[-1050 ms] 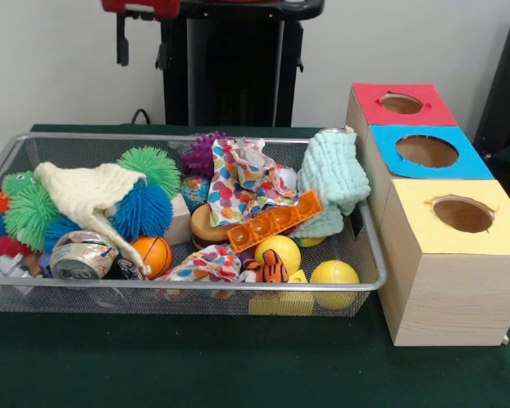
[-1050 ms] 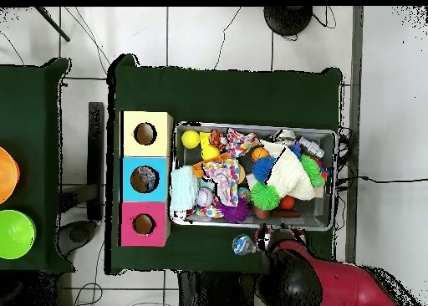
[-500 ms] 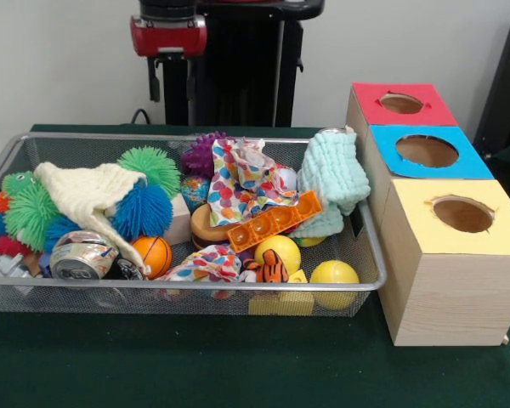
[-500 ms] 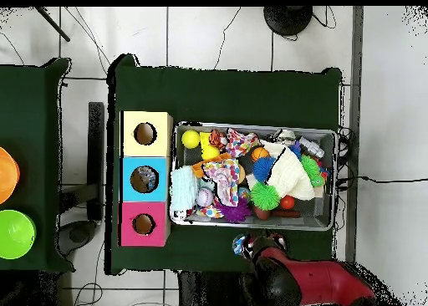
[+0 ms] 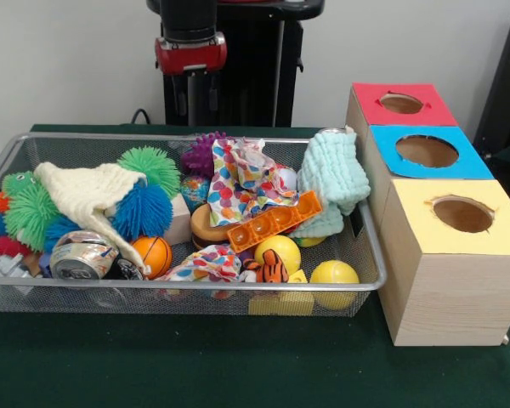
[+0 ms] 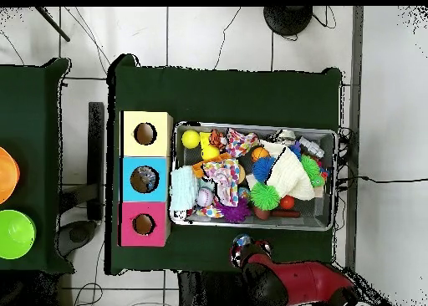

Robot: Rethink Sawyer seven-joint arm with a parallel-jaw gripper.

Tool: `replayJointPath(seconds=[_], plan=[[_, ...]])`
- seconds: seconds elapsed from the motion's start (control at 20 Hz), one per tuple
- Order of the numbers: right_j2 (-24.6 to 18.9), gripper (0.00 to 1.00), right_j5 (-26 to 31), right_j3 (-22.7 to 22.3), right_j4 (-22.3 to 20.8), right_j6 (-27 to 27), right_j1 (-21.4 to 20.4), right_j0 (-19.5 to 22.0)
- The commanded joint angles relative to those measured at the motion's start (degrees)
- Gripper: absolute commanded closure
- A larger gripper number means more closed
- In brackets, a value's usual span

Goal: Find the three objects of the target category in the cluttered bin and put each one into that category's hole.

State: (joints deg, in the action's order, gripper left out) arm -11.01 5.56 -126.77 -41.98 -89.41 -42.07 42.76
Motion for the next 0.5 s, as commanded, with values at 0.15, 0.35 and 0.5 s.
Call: replayJointPath(seconds=[0.15, 0.35, 0.5], plan=[[4.0, 0.00, -6.4, 6.3, -3.6, -7.0, 8.4, -2.1], [5.8, 0.00, -9.1, 7.6, -3.7, -7.5, 10.7, -2.9], [7.4, 0.00, -11.7, 8.3, -3.8, -7.8, 12.6, -3.4]])
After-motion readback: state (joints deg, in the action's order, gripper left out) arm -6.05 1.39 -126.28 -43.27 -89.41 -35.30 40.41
